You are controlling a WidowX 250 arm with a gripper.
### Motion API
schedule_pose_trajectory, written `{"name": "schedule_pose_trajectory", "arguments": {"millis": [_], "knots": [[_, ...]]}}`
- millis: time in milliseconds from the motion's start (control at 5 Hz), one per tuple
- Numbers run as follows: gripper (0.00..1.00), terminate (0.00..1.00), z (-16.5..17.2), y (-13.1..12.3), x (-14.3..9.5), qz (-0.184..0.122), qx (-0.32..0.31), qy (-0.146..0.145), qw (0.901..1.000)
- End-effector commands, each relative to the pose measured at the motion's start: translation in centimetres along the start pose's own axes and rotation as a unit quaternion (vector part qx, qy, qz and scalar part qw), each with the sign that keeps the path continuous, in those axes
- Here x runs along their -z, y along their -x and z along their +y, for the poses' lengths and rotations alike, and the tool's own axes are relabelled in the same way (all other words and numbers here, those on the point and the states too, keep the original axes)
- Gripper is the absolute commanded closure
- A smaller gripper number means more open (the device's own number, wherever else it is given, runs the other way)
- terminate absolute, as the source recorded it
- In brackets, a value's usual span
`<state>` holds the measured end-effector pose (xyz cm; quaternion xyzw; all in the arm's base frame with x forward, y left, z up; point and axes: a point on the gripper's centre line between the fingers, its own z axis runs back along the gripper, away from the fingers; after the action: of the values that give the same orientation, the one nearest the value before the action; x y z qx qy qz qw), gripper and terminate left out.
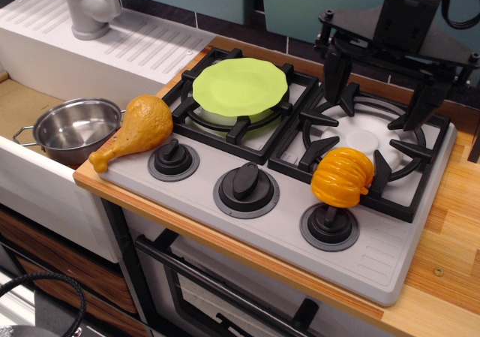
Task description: Put pumpkin on plate and chickenwing in pot or pan in sink
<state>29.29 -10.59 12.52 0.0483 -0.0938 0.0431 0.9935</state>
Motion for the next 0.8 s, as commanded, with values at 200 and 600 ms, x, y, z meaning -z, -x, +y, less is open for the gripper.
{"name": "schedule_pose_trajectory", "arguments": {"millis": [200, 600], "knots": [[0.00, 0.00, -0.2, -0.3, 1.3, -0.009, 0.000, 0.008, 0.9999], [0.00, 0.00, 0.0, -0.6, 3.7, -0.036, 0.010, 0.024, 0.9990]]}}
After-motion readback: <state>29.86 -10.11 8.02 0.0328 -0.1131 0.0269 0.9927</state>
